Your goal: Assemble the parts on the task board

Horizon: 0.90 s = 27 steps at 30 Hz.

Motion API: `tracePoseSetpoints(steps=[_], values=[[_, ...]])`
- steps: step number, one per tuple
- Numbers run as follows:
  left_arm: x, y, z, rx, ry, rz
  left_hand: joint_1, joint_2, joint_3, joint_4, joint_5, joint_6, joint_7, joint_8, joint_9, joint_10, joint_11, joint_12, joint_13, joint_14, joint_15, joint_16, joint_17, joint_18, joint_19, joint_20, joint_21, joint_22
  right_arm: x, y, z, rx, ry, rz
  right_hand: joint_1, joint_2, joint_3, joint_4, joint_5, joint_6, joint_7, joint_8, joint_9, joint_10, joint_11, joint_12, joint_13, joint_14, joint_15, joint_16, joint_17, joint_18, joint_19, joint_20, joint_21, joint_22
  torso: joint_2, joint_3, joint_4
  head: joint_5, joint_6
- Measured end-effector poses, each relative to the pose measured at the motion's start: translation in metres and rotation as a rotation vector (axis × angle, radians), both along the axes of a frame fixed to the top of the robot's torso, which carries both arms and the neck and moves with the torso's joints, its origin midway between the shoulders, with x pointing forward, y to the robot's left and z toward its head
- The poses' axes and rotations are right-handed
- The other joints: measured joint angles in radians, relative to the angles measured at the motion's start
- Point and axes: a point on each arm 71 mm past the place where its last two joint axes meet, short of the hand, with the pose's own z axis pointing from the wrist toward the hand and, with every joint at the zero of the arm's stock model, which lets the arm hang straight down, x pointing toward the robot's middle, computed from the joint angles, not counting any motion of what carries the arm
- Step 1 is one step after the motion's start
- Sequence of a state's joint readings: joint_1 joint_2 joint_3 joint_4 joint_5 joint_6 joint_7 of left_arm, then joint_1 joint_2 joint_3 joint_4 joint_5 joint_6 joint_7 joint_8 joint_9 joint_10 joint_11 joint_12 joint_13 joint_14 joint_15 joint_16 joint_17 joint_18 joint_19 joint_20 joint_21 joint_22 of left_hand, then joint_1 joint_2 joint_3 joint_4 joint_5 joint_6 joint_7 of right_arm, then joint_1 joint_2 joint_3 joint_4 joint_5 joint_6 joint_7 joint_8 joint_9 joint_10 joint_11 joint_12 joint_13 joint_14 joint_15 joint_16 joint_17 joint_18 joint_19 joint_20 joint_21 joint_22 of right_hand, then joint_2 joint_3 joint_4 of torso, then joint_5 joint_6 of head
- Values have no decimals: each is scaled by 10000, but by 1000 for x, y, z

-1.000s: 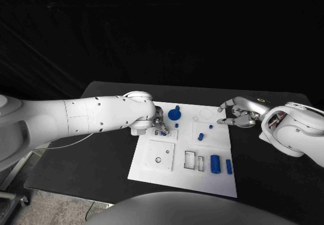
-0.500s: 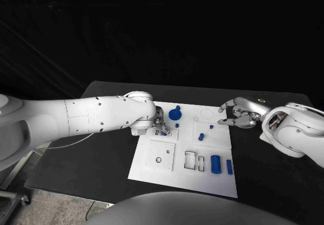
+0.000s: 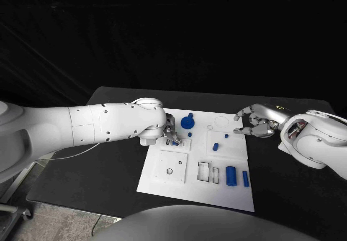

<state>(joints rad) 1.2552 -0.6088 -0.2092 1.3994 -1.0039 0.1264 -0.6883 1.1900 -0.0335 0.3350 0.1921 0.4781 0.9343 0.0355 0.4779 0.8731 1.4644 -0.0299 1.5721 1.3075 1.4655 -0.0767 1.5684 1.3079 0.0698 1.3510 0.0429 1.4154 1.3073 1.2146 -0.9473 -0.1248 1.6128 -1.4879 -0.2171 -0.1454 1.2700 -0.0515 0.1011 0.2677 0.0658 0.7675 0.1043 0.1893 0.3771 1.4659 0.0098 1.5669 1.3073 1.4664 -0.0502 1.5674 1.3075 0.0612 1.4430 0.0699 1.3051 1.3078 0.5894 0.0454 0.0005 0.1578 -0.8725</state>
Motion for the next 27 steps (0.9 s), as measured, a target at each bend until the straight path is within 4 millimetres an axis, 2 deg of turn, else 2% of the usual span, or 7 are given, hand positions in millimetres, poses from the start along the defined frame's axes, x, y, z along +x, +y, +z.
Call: tracePoseSetpoints(steps=[27], values=[[-1,2,0,-27,23,-21,-132,-130,203,-147,-24,9,3,-63,88,0,0,0,-1,0,0,0,-3,-1,0,0,-37,7,0,-1,-2,-26,47,-39,41,40,0,0,0,0,0,0,-10,0,0,0,6,0,0,0,0,0,0,0,0,-3,-4,4,-4,24,0]])
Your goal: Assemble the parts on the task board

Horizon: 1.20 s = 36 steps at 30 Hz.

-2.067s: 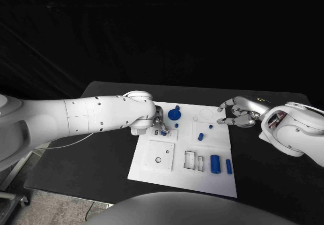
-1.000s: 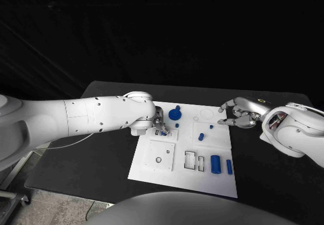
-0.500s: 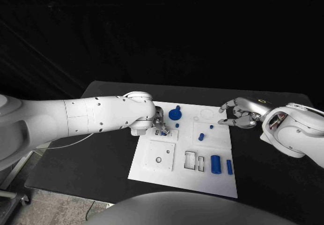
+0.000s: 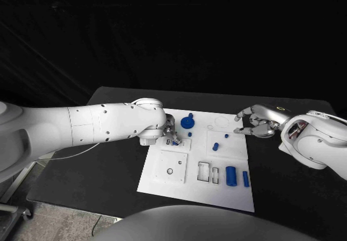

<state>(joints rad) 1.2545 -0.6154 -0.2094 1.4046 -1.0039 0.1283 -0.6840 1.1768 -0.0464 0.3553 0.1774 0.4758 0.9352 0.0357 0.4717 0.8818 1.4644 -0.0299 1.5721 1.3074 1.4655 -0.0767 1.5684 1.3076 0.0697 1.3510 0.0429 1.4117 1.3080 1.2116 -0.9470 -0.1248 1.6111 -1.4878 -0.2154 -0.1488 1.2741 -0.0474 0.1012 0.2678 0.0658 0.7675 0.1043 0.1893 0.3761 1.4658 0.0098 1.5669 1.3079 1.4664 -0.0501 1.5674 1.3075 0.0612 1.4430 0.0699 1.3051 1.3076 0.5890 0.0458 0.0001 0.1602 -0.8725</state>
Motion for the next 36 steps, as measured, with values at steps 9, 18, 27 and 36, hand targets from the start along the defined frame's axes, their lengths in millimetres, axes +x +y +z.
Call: tracePoseSetpoints(steps=[9,18,27,36], values=[[1,0,0,22,11,-3,-390,39,168,-57,-628,121,-21,-13,120,0,0,0,0,0,0,0,-1,0,0,0,-42,-1,0,0,-1,-5,16,1,0,0,0,0,0,0,0,0,-10,0,0,0,-1,0,0,0,5,-1,0,0,-41,-1,0,-3,-7,22,0],[2,1,-2,86,30,51,-1293,170,-199,447,-2214,294,-16,-195,276,0,0,0,0,15,59,0,-1,-1,0,0,-98,-2,0,0,-1,-12,30,-1,0,0,0,0,0,0,0,0,-9,0,0,0,-2,-37,37,0,4,-1,0,0,-41,-2,9,1,-7,12,0],[2,-1,-2,115,34,57,-2032,277,-1141,1076,-3314,334,54,-425,356,15,59,0,0,1,73,0,-2,0,-36,36,-141,-3,0,0,-1,-20,40,-3,39,39,0,0,0,0,0,0,-22,0,0,0,-2,-37,37,0,3,0,0,0,-102,-3,7,0,-5,14,0],[3,-1,-2,132,31,86,-2585,594,-1853,1124,-3665,488,39,-215,829,1,73,0,0,1,72,0,-2,0,0,72,-178,-4,0,0,-1,-34,54,-8,39,39,0,0,0,0,0,0,-21,0,0,0,-3,-37,37,0,2,0,0,0,-102,5,5,-1,1,31,0]])
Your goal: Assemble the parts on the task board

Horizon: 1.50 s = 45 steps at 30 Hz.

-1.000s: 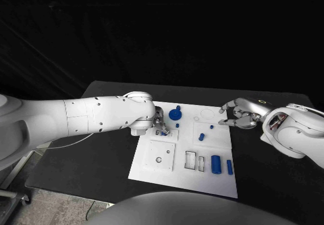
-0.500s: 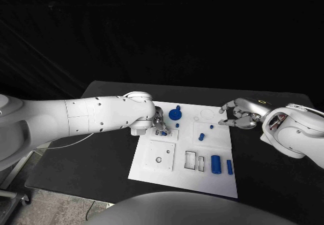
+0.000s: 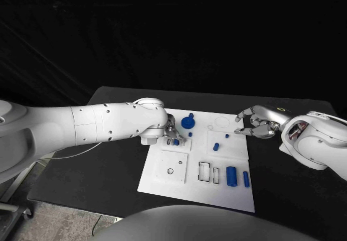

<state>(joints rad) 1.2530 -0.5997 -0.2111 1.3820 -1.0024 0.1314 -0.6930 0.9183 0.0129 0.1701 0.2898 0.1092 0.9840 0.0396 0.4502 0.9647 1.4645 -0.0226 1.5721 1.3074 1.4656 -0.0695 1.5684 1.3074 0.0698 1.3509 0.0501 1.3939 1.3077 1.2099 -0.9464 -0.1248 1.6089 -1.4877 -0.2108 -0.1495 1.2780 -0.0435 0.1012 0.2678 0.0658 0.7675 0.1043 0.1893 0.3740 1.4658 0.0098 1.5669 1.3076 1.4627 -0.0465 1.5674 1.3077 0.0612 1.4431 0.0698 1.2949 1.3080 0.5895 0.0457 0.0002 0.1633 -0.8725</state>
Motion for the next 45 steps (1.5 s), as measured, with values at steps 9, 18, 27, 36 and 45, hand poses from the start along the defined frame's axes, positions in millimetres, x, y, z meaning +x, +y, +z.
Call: tracePoseSetpoints(steps=[9,18,27,36,45], values=[[-1,-1,-1,-2,-8,19,-149,66,-358,-22,-165,59,-59,321,436,0,0,0,0,0,0,0,0,1,93,-21,1,-1,1,0,0,-14,7,-12,0,0,1,-57,38,0,0,0,0,0,0,0,-1,0,0,0,-1,0,0,0,0,-1,-3,-3,1,20,0],[-1,-3,-1,-54,-80,81,-12,93,-496,-49,-110,95,-96,431,666,37,-37,0,0,0,0,0,0,2,163,-91,11,-1,1,-1,0,-20,8,-28,0,0,1,-57,38,0,0,0,1,0,0,0,-1,0,0,0,-2,0,0,0,0,-2,1,-2,-8,5,0],[-1,-2,-1,-106,-158,167,137,109,-526,-76,-22,94,-96,431,726,-1,-74,0,0,0,0,0,-1,1,199,-127,40,-2,1,-2,0,-27,8,-48,0,0,1,-56,38,0,0,0,-14,0,0,0,-1,36,35,0,-3,0,0,0,0,-3,3,3,-10,-33,0],[-1,3,3,-164,-252,260,159,107,-553,-103,40,94,-96,430,748,-1,-74,0,-1,0,0,0,-1,1,198,-127,40,-2,1,-3,-1,-31,1,-68,0,0,1,-56,37,0,0,0,-14,0,0,0,-2,36,35,0,-4,0,0,0,0,-5,-12,3,-6,-39,0],[13,15,36,-135,-932,357,240,103,-569,-87,40,54,-134,430,751,-1,-73,0,0,0,-1,0,-1,1,198,-127,40,-3,2,-2,-1,-23,-16,-64,0,0,1,-56,37,21,21,0,-24,0,0,0,-2,36,35,0,4,0,-36,36,0,-6,-11,7,-6,-36,0]])
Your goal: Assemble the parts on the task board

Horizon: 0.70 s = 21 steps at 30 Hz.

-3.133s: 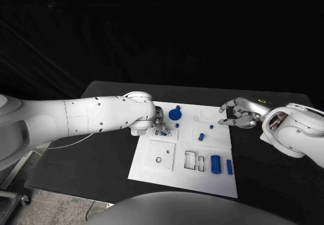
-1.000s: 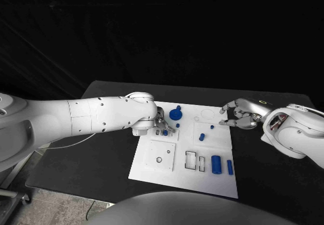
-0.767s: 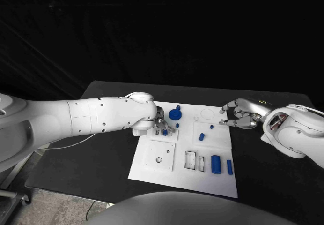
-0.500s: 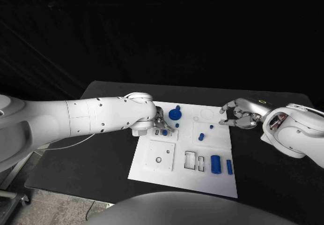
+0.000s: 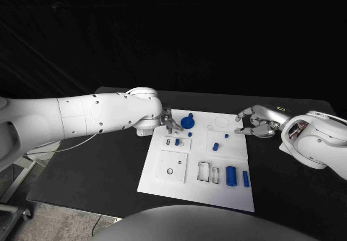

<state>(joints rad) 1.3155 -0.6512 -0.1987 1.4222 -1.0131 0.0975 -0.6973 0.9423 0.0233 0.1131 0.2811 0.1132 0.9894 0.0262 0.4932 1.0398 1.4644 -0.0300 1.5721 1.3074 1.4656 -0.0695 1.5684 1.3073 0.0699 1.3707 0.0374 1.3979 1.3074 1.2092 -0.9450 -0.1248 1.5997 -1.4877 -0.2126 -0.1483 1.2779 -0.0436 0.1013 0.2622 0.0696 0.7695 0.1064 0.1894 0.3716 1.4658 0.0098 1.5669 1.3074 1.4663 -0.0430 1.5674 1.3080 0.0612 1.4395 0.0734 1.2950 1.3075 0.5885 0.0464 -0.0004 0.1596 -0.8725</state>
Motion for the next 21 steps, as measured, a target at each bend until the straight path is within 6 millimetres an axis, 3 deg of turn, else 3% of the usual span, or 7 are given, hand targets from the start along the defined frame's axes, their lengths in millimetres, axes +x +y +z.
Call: tracePoseSetpoints(steps=[9,21], values=[[19,13,28,279,-516,134,402,-144,-135,-59,0,1,1,0,41,0,0,0,0,0,0,0,6,0,0,0,0,-1,0,1,0,14,-2,29,0,0,0,0,0,16,16,0,1,0,0,0,0,0,0,0,-1,-1,0,0,0,-1,13,-4,-7,-9,0],[33,25,23,760,-449,429,869,-132,-189,-60,85,1,2,-36,77,0,0,0,0,0,0,0,7,-1,0,0,0,-1,0,2,-3,30,53,54,0,0,0,0,44,16,16,0,-20,0,0,0,-1,0,0,0,-3,0,0,0,0,-2,32,-16,8,-71,0]])
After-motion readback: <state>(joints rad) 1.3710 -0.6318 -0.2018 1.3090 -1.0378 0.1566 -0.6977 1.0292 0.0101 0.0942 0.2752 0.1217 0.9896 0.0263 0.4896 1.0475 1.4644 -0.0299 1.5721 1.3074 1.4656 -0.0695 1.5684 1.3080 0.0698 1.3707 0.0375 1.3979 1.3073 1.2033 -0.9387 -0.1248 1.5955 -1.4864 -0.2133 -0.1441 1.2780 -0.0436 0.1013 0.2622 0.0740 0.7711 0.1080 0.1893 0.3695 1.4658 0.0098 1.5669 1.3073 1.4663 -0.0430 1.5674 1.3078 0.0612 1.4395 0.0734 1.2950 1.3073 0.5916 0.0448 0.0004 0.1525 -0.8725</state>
